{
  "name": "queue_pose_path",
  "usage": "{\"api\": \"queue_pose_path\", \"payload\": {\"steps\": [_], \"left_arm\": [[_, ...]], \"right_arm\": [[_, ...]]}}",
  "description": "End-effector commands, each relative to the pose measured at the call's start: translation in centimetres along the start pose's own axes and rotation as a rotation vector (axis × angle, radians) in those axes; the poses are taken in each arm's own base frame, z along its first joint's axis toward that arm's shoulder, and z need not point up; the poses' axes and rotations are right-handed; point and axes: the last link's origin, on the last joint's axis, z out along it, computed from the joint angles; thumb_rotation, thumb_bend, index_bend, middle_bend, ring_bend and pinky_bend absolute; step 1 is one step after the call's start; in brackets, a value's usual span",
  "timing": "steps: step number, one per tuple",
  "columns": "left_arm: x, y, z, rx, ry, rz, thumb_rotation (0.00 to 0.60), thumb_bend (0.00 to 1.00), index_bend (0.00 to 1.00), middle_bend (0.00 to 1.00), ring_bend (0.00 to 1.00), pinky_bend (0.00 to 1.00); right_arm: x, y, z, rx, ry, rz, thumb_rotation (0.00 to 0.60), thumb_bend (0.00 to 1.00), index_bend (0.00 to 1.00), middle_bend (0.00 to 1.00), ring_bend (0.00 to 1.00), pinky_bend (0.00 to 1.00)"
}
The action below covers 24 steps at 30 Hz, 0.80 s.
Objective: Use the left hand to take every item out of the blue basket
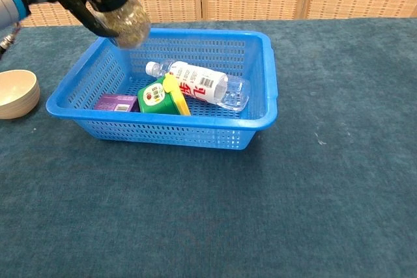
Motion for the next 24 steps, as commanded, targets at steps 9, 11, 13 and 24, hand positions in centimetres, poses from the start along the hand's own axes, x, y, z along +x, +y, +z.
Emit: {"api": "queue_pose_path", "payload": {"steps": [9, 11, 13, 24], "left_arm": [[2.8, -10.1, -3.1, 0.257, -0.001, -0.012, 0.600, 0.35, 0.64, 0.49, 0.48, 0.63], [2.0, -11.6, -3.3, 0.292, -0.028, -0.016, 0.600, 0.35, 0.63, 0.49, 0.48, 0.63], [0.9, -12.8, -3.4, 0.319, -0.062, -0.009, 0.600, 0.34, 0.63, 0.49, 0.47, 0.63], [-4.5, -13.7, -2.2, 0.344, -0.161, -0.101, 0.600, 0.27, 0.29, 0.14, 0.12, 0.28]], "right_arm": [[-0.3, -0.6, -0.4, 0.023, -0.012, -0.012, 0.600, 0.00, 0.00, 0.00, 0.00, 0.00], [-0.5, -0.7, -0.4, 0.024, -0.016, -0.015, 0.600, 0.00, 0.00, 0.00, 0.00, 0.00], [-0.5, -0.7, -0.3, 0.024, -0.016, -0.019, 0.600, 0.00, 0.00, 0.00, 0.00, 0.00], [-1.0, -0.9, -0.1, 0.018, -0.026, -0.041, 0.600, 0.00, 0.00, 0.00, 0.00, 0.00]]}}
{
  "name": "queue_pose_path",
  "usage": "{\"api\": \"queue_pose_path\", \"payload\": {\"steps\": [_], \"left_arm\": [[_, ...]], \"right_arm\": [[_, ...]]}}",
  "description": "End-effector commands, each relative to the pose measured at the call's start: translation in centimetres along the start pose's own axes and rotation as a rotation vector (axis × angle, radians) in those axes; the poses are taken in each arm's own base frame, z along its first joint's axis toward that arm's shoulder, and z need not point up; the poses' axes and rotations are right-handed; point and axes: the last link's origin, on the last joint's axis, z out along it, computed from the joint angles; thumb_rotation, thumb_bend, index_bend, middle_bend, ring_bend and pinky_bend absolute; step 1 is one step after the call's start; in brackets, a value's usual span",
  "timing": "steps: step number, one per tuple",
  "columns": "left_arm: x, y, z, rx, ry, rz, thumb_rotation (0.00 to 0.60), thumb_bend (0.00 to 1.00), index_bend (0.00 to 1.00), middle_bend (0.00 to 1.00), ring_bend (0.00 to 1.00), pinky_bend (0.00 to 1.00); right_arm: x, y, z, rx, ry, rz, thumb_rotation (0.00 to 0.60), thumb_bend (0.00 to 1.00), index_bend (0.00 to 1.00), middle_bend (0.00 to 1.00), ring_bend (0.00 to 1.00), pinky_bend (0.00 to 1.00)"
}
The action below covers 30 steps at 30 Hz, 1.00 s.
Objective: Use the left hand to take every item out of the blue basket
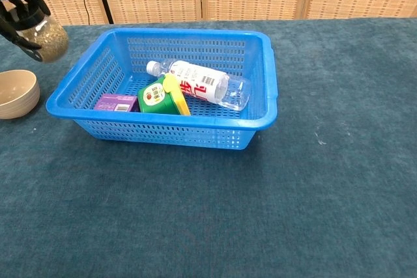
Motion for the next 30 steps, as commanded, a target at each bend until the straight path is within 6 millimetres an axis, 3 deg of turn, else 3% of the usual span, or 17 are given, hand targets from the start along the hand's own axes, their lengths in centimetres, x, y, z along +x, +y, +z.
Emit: {"api": "queue_pose_path", "payload": {"steps": [1, 3, 4, 10, 17, 24, 30], "left_arm": [[-2.2, 0.3, 0.3, -0.006, -0.088, -0.007, 0.600, 0.25, 0.16, 0.06, 0.05, 0.21], [-2.6, 0.2, 0.3, -0.004, -0.123, -0.007, 0.600, 0.20, 0.02, 0.00, 0.00, 0.11], [-2.8, 0.3, 0.2, -0.007, -0.145, -0.015, 0.600, 0.19, 0.00, 0.00, 0.00, 0.08], [-0.3, 2.2, -1.4, -0.143, -0.104, -0.080, 0.600, 0.14, 0.00, 0.00, 0.00, 0.05], [1.9, 8.4, -6.5, -0.467, -0.040, -0.023, 0.600, 0.14, 0.00, 0.00, 0.00, 0.05], [0.0, 13.5, -8.6, -0.607, -0.083, 0.123, 0.600, 0.14, 0.00, 0.00, 0.00, 0.05], [-2.7, 15.5, -8.2, -0.605, -0.121, 0.214, 0.600, 0.14, 0.00, 0.00, 0.00, 0.05]], "right_arm": [[0.0, 0.0, 0.0, -0.001, -0.001, 0.000, 0.600, 0.00, 0.00, 0.00, 0.00, 0.00], [0.0, 0.0, 0.0, -0.002, -0.001, 0.001, 0.600, 0.00, 0.00, 0.00, 0.00, 0.00], [0.0, 0.0, 0.0, -0.003, -0.001, 0.002, 0.600, 0.00, 0.00, 0.00, 0.00, 0.00], [0.3, 0.0, -0.2, 0.000, 0.007, 0.012, 0.600, 0.00, 0.00, 0.00, 0.00, 0.00], [0.6, 0.1, -0.3, 0.003, 0.013, 0.025, 0.600, 0.00, 0.00, 0.00, 0.00, 0.00], [1.0, 0.5, -0.3, -0.004, 0.022, 0.039, 0.600, 0.00, 0.00, 0.00, 0.00, 0.00], [1.1, 0.8, -0.1, -0.012, 0.023, 0.047, 0.600, 0.00, 0.00, 0.00, 0.00, 0.00]]}}
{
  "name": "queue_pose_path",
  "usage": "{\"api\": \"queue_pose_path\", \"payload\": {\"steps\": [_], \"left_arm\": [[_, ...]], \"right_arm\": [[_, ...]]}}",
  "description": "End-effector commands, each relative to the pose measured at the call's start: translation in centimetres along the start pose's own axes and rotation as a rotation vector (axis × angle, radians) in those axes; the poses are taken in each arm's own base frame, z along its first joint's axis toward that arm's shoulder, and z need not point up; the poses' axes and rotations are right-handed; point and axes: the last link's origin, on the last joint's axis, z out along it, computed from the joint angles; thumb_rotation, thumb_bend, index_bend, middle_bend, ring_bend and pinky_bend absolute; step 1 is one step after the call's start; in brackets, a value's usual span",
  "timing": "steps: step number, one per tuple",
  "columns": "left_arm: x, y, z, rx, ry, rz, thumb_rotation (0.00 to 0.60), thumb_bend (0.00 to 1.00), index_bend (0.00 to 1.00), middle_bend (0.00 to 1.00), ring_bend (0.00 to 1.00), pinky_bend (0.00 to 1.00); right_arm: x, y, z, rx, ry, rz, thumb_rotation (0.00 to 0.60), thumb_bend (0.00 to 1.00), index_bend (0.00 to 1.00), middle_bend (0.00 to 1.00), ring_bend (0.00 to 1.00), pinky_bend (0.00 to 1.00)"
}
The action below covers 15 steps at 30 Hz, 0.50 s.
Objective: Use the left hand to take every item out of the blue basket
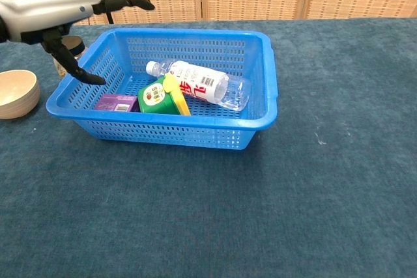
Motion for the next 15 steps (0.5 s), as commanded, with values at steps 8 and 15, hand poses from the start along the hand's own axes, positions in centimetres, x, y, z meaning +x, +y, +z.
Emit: {"api": "queue_pose_path", "payload": {"steps": [8, 15], "left_arm": [[-3.7, 1.8, 2.8, 0.026, -0.087, 0.049, 0.600, 0.14, 0.00, 0.00, 0.00, 0.05], [-4.1, 0.9, 3.5, 0.060, -0.092, 0.096, 0.600, 0.14, 0.00, 0.00, 0.00, 0.05]], "right_arm": [[-0.2, 0.0, 0.2, 0.000, -0.009, -0.003, 0.600, 0.00, 0.00, 0.00, 0.00, 0.00], [-0.3, 0.0, 0.3, -0.005, -0.013, -0.006, 0.600, 0.00, 0.00, 0.00, 0.00, 0.00]]}}
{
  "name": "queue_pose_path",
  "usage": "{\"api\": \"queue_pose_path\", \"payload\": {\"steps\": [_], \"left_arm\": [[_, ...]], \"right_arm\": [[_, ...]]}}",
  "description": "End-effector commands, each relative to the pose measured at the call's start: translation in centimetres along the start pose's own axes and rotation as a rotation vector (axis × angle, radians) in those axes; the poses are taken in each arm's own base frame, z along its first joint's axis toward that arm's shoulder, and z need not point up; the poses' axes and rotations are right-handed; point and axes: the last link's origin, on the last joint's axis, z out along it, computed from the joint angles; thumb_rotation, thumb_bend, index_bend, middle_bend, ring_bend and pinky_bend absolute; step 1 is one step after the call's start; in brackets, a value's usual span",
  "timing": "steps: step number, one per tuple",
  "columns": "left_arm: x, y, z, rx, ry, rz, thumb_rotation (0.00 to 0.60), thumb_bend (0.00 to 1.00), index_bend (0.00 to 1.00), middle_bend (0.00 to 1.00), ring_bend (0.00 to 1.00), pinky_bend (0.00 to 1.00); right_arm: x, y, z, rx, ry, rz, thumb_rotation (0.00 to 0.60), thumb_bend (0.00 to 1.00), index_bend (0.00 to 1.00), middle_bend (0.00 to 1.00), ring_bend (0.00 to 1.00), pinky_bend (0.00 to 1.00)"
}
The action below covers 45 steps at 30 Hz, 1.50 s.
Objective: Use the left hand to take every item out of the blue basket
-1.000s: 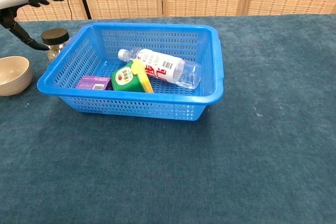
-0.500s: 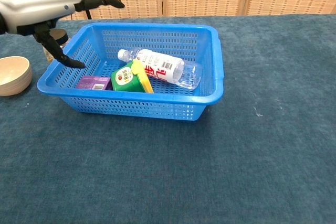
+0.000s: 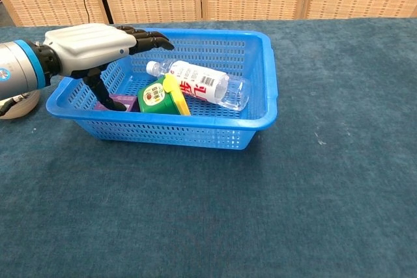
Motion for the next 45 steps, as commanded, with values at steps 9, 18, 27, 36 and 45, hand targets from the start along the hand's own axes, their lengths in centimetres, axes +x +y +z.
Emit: {"api": "queue_pose_path", "payload": {"steps": [9, 18, 27, 36, 45], "left_arm": [[-0.5, 0.0, 1.4, 0.010, -0.015, 0.048, 0.600, 0.14, 0.00, 0.00, 0.00, 0.05], [-1.4, 0.9, 3.0, 0.021, -0.037, 0.085, 0.600, 0.15, 0.00, 0.00, 0.00, 0.05], [-1.3, 2.1, 4.2, 0.017, -0.013, 0.104, 0.600, 0.28, 0.22, 0.01, 0.10, 0.28], [-1.1, 3.5, 4.5, -0.006, 0.052, 0.132, 0.600, 0.37, 0.65, 0.38, 0.41, 0.45], [0.4, 3.2, 4.0, 0.002, 0.135, 0.104, 0.600, 0.38, 0.67, 0.40, 0.43, 0.46]], "right_arm": [[-0.3, 0.0, 0.2, -0.004, -0.010, -0.008, 0.600, 0.00, 0.00, 0.00, 0.00, 0.00], [-0.3, 0.0, 0.2, -0.008, -0.010, -0.007, 0.600, 0.00, 0.00, 0.00, 0.00, 0.00], [-0.3, 0.0, 0.3, -0.010, -0.013, -0.002, 0.600, 0.00, 0.00, 0.00, 0.00, 0.00], [-0.1, 0.1, 0.3, -0.008, -0.011, 0.006, 0.600, 0.00, 0.00, 0.00, 0.00, 0.00], [0.0, 0.1, 0.1, -0.004, -0.006, 0.012, 0.600, 0.00, 0.00, 0.00, 0.00, 0.00]]}}
